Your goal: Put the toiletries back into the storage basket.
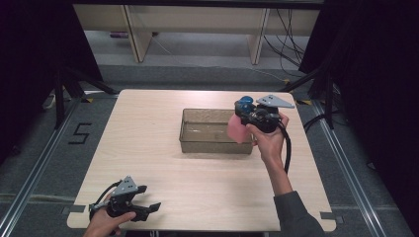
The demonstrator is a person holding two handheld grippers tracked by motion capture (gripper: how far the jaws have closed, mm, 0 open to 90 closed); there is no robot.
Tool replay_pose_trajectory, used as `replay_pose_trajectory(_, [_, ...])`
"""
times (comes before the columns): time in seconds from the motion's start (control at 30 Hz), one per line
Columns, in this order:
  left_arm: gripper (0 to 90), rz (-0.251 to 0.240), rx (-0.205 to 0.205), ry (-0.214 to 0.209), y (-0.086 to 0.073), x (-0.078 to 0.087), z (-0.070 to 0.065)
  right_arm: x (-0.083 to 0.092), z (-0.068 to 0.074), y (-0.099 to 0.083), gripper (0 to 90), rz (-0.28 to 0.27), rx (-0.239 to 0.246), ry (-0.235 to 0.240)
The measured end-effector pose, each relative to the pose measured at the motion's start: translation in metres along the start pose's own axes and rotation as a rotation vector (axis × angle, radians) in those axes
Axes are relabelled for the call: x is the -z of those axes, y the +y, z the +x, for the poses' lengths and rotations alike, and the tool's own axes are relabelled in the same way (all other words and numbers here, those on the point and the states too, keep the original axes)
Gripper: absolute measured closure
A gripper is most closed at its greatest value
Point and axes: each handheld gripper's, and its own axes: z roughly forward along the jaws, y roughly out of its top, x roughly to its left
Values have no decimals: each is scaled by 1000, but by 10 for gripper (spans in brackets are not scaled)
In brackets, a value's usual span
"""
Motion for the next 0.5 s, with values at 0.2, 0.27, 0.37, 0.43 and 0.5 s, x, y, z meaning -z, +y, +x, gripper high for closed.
replay_pose_trajectory(0.2, [156,2,-6,-11,0,1,1,-8,-6,-2,533,-4,12,-14])
replay_pose_trajectory(0.27, [156,3,-7,-14,1,1,0,-10,-6,-2,533,4,-4,-12])
replay_pose_trajectory(0.37, [155,1,-8,-14,0,0,0,-12,-7,-4,533,8,-7,-20])
replay_pose_trajectory(0.43, [156,9,-13,-10,1,1,1,-14,-8,-5,533,6,-12,-22])
replay_pose_trajectory(0.5, [155,-7,-2,-9,0,0,-1,-15,-9,-7,533,3,-19,-22])
